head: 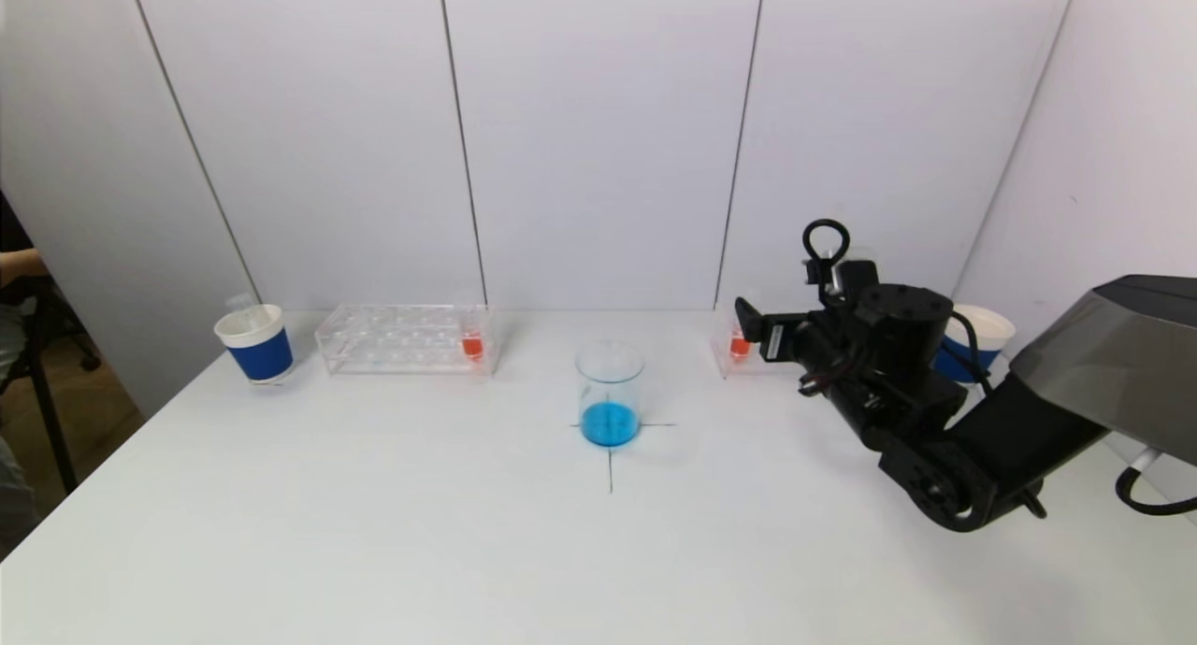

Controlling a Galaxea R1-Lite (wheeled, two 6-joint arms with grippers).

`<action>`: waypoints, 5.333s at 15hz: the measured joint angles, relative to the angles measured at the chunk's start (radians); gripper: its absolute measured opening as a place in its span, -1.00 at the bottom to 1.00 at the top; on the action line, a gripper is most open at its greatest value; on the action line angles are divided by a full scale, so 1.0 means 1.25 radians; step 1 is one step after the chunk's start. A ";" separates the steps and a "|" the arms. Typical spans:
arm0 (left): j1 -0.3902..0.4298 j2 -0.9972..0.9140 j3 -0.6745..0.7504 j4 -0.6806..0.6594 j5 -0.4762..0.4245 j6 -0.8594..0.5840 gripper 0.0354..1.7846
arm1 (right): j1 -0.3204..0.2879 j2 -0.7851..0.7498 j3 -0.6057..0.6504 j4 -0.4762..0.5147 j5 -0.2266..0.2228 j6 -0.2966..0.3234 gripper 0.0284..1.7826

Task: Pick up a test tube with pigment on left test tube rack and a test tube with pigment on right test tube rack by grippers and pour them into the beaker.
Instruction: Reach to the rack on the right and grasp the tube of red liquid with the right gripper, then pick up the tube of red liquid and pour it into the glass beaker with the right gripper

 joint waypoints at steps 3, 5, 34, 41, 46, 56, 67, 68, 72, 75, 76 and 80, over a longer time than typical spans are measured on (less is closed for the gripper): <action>0.000 0.000 0.000 0.000 0.000 0.000 0.99 | 0.002 0.037 -0.031 0.001 -0.008 -0.001 0.99; 0.000 0.000 0.000 0.000 0.000 0.000 0.99 | 0.003 0.058 -0.050 0.002 -0.013 -0.001 0.99; 0.000 0.000 0.000 0.000 0.000 0.000 0.99 | 0.012 0.218 -0.253 0.015 -0.047 -0.003 0.99; 0.000 0.000 0.000 0.000 0.000 0.000 0.99 | 0.010 0.239 -0.281 0.023 -0.047 -0.008 0.99; 0.000 0.000 0.000 0.000 0.000 0.000 0.99 | 0.003 0.249 -0.299 0.031 -0.047 -0.008 0.99; 0.000 0.000 0.000 0.000 0.000 0.000 0.99 | -0.001 0.253 -0.310 0.032 -0.050 -0.008 0.99; 0.000 0.000 0.000 0.000 0.000 0.001 0.99 | -0.002 0.256 -0.315 0.040 -0.051 -0.009 -0.02; 0.000 0.000 0.000 0.000 0.000 0.000 0.99 | -0.002 0.256 -0.315 0.040 -0.050 -0.009 -0.24; 0.000 0.000 0.000 0.000 0.000 0.000 0.99 | -0.002 0.256 -0.315 0.040 -0.050 -0.009 -0.48; 0.000 0.000 0.000 0.000 0.000 0.000 0.99 | -0.002 0.256 -0.315 0.040 -0.050 -0.009 -0.47; 0.000 0.000 0.000 0.000 0.000 0.000 0.99 | -0.002 0.256 -0.315 0.040 -0.050 -0.009 -0.47; 0.000 0.000 0.000 0.000 0.000 0.000 0.99 | -0.002 0.256 -0.315 0.041 -0.051 -0.010 -0.47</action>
